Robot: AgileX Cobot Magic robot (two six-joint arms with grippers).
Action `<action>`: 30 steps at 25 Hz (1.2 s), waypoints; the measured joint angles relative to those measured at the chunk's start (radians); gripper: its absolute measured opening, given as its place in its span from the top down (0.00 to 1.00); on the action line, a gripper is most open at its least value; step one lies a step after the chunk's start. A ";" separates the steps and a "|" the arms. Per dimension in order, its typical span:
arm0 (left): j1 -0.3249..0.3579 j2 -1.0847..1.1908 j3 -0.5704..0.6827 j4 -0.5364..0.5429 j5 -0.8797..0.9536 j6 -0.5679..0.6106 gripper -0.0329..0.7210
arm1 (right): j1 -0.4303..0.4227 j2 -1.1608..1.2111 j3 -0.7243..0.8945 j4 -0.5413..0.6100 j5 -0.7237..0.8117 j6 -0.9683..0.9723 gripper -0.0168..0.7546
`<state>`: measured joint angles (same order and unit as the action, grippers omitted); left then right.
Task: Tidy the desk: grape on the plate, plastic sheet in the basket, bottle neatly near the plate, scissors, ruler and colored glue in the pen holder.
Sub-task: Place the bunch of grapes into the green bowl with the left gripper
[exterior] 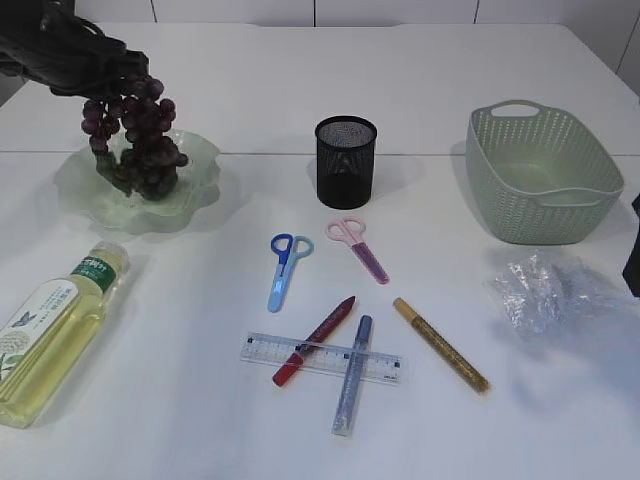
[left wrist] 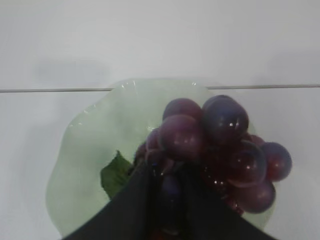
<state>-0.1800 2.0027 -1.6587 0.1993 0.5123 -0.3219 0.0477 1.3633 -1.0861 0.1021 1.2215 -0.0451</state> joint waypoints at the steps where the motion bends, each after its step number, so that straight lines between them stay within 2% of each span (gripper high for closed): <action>1: 0.000 0.000 0.000 0.000 -0.002 0.000 0.84 | 0.000 0.000 0.000 0.000 0.000 0.000 0.27; 24: 0.001 0.097 0.000 -0.018 -0.052 -0.002 0.82 | 0.000 0.000 0.000 0.000 0.000 0.000 0.27; 27: 0.001 0.098 0.000 -0.019 -0.052 -0.002 0.78 | 0.000 0.000 0.000 0.000 0.000 0.000 0.27; 30: 0.009 0.098 0.000 -0.023 -0.048 -0.005 0.70 | 0.000 0.000 0.000 0.000 0.000 0.000 0.27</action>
<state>-0.1715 2.1009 -1.6587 0.1761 0.4641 -0.3273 0.0477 1.3633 -1.0861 0.1021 1.2219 -0.0451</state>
